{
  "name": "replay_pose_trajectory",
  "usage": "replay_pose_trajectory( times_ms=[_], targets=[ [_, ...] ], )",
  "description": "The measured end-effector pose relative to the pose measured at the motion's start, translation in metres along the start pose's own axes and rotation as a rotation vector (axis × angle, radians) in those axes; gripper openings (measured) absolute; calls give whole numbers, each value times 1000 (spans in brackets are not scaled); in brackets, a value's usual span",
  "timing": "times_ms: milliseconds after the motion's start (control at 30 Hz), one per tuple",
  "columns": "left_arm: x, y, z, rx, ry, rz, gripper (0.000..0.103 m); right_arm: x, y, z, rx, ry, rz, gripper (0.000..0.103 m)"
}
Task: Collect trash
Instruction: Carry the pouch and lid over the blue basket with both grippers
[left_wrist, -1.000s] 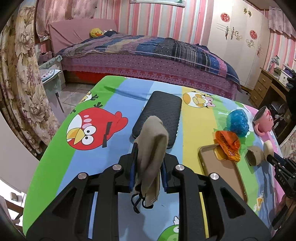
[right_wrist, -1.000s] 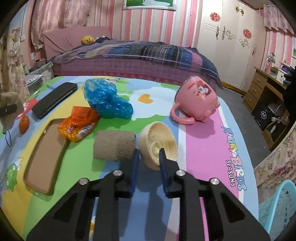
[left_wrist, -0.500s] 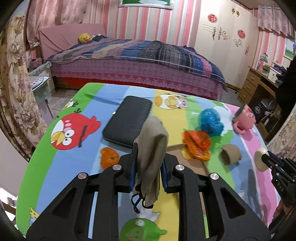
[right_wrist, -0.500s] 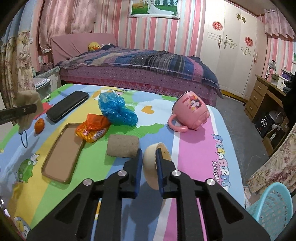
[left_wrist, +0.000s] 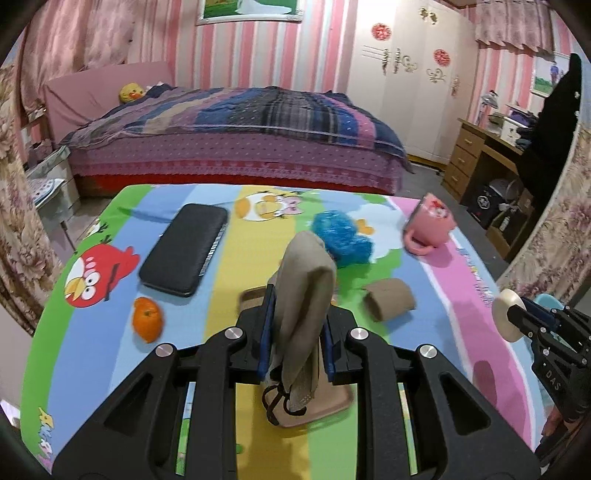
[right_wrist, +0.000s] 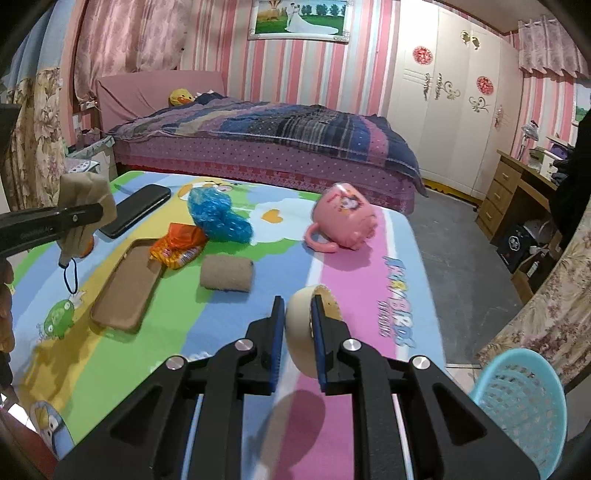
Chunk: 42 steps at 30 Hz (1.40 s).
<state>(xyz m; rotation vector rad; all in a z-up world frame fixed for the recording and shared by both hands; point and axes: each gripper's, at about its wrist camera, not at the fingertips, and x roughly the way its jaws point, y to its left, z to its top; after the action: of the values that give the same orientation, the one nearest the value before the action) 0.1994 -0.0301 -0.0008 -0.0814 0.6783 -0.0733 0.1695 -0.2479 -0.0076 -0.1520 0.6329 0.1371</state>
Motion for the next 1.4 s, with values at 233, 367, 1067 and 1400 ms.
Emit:
replay_pose_trajectory(
  times_ms=[233,367,1067,1400],
  targets=[
    [0,-37,-2,47,5,-44,20,-32,-31,-13,22,-13,-36,15],
    [-1,-60,-7,76,6,-76,20,-50,-54,-22,46,-19,-81,15],
    [-21,-183,-41,233,4,-325,20,-106,-193,-90,234,-16,-272,15],
    [-12,-258,-49,295,32,-408,20,-114,-227,-108,291,-24,-318,15]
  ],
)
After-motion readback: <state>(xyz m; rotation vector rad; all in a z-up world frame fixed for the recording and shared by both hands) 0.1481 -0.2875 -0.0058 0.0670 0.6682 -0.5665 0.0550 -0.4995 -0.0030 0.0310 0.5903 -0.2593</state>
